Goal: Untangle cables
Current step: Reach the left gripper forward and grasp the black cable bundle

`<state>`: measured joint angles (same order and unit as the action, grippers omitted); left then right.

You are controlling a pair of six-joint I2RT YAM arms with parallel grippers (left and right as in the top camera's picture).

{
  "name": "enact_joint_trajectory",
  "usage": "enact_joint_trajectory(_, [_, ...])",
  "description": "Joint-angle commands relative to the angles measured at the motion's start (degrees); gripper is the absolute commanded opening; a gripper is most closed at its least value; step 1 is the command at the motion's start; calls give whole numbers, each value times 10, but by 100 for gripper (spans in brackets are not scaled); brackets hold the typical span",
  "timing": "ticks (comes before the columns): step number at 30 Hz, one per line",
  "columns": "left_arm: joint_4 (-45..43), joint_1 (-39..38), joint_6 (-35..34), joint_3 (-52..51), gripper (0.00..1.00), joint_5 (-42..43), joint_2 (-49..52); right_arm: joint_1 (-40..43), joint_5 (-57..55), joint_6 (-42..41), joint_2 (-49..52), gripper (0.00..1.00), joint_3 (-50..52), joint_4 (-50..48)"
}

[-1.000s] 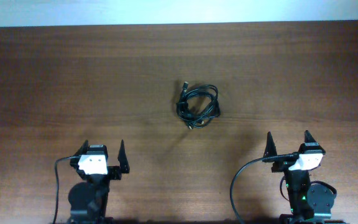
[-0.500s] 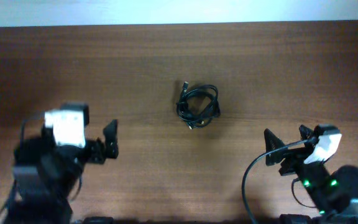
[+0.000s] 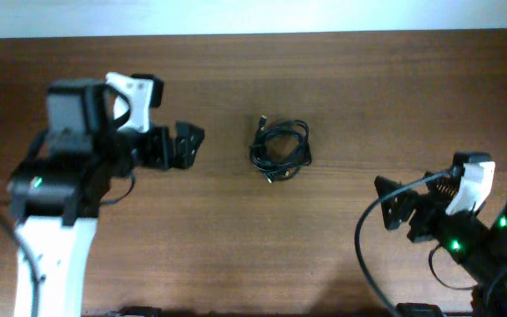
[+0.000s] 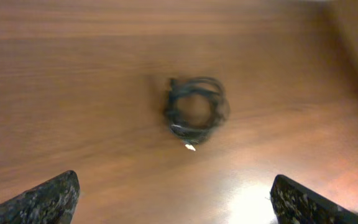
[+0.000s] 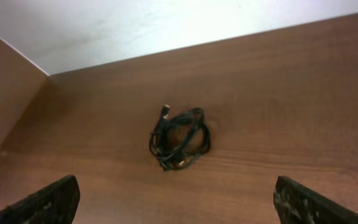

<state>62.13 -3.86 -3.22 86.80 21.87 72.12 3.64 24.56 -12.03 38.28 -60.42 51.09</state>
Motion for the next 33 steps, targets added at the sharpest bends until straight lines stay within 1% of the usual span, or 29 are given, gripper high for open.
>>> enact_joint_trajectory(1, [-58,-73,-17,9,99,-187,54,-3,-38,31,73,100,-87,47])
enact_joint_trajectory(2, [-100,-116,-9,9,98,-229,81,-3,-38,44,106,97,-131,76])
enact_joint_trajectory(4, [-142,-158,17,9,99,-232,110,-3,-40,61,139,95,-180,112])
enact_joint_trajectory(8, [-215,-217,19,9,99,-234,191,-3,-86,60,180,94,-253,174])
enact_joint_trajectory(14, [-240,-223,9,9,99,-233,337,-3,-148,60,181,91,-260,222])
enact_joint_trajectory(17, [-240,-223,9,9,99,-230,408,-3,-148,63,181,90,-260,242])
enact_joint_trajectory(19, [-237,-224,14,9,99,-208,445,-3,-147,70,181,89,-260,249])
enact_joint_trajectory(21, [-231,-224,13,9,99,-195,468,-3,-147,84,181,89,-260,255])
enact_joint_trajectory(23, [-227,-224,13,9,99,-195,475,-3,-147,84,181,86,-260,257])
enact_joint_trajectory(25, [-226,-224,13,9,99,-184,475,-3,-147,84,181,85,-260,261])
enact_joint_trajectory(26, [-226,-224,13,9,95,-182,475,-3,-147,84,181,84,-260,262])
enact_joint_trajectory(27, [-227,-224,13,9,79,-182,475,-3,-147,84,181,84,-260,262])
enact_joint_trajectory(28, [-227,-224,13,9,55,-182,475,-3,-147,84,181,84,-260,262])
enact_joint_trajectory(29, [-227,-224,13,9,35,-182,475,-3,-147,84,181,84,-260,262])
enact_joint_trajectory(30, [-227,-224,13,9,31,-182,475,-3,-147,84,181,84,-260,262])
enact_joint_trajectory(31, [-227,-224,13,9,7,-182,475,-3,-147,84,181,84,-260,262])
enact_joint_trajectory(32, [-227,-224,13,9,0,-182,475,-3,-147,84,181,84,-260,262])
enact_joint_trajectory(33, [-227,-224,13,9,0,-182,475,-3,-147,84,181,84,-260,262])
